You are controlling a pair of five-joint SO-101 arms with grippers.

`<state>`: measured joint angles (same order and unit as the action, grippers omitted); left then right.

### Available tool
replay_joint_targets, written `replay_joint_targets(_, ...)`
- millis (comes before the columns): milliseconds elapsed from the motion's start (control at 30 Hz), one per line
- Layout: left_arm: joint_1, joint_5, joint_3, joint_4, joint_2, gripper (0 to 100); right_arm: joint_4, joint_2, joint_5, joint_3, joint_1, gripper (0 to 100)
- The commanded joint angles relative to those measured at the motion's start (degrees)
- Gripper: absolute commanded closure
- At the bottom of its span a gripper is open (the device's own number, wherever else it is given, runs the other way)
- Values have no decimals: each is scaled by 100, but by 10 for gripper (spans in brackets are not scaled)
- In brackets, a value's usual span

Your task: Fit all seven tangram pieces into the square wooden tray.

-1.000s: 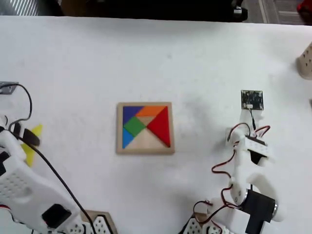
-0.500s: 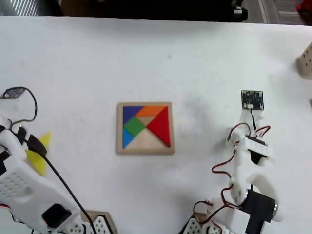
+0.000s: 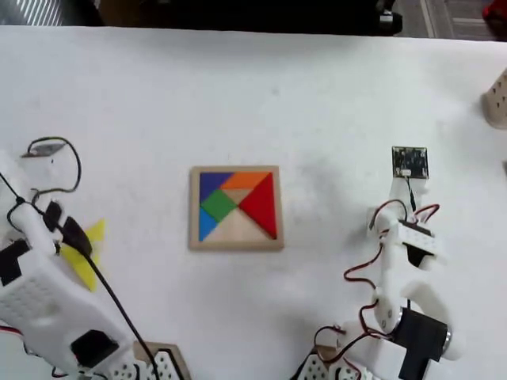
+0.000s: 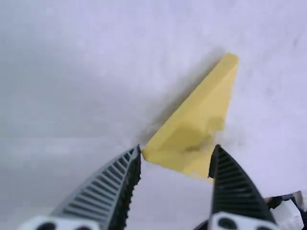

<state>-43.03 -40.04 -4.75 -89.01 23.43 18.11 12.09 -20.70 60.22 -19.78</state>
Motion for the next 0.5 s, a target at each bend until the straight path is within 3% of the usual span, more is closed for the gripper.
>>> replay_joint_targets(0, 312, 185, 35, -369, -919, 766, -66, 48, -26, -18, -31, 981)
replay_joint_targets(233, 725, 193, -914, -396, -2097, 766, -66, 48, -26, -18, -31, 981)
replay_joint_targets(467, 558, 185, -1538, 53, -3029, 762, -66, 48, -26, -18, -31, 981)
